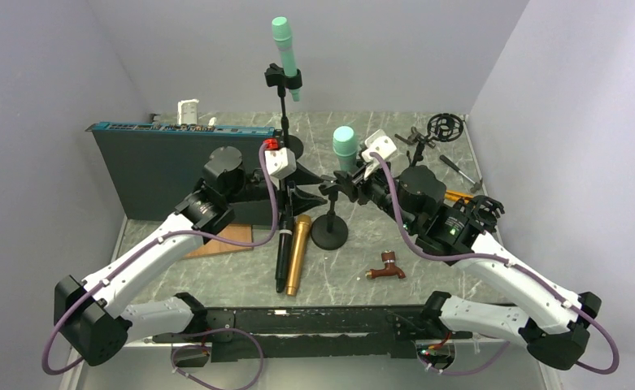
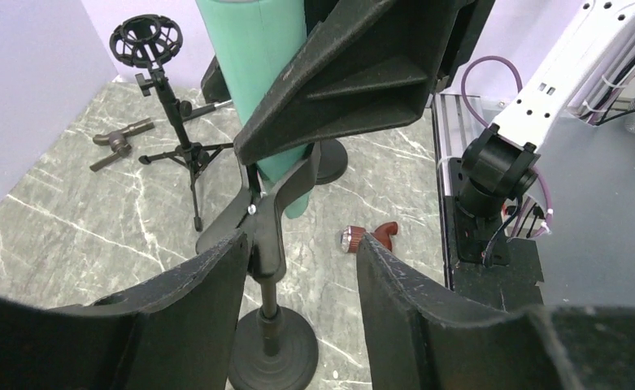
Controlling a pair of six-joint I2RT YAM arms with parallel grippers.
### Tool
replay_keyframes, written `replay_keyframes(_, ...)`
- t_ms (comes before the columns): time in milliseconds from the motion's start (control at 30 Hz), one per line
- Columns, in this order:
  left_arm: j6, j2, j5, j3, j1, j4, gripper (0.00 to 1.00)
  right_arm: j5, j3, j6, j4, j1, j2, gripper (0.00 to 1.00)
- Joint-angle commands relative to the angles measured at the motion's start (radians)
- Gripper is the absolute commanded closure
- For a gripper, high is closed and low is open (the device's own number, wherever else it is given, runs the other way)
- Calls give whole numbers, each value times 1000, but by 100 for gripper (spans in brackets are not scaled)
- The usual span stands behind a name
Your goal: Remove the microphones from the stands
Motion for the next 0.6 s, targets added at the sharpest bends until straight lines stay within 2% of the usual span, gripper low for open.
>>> replay_keyframes(0,15,-31,28,1,-5,63,43,-245,2,9,54,-17,0,100)
replay_keyframes(400,73,65,42,71,-9,-47,40,-256,-3,7,47,-34,5,100)
replay_keyframes(567,75,40,-79,41,-8,-26,40,-255,-2,9,28,-37,-4,100)
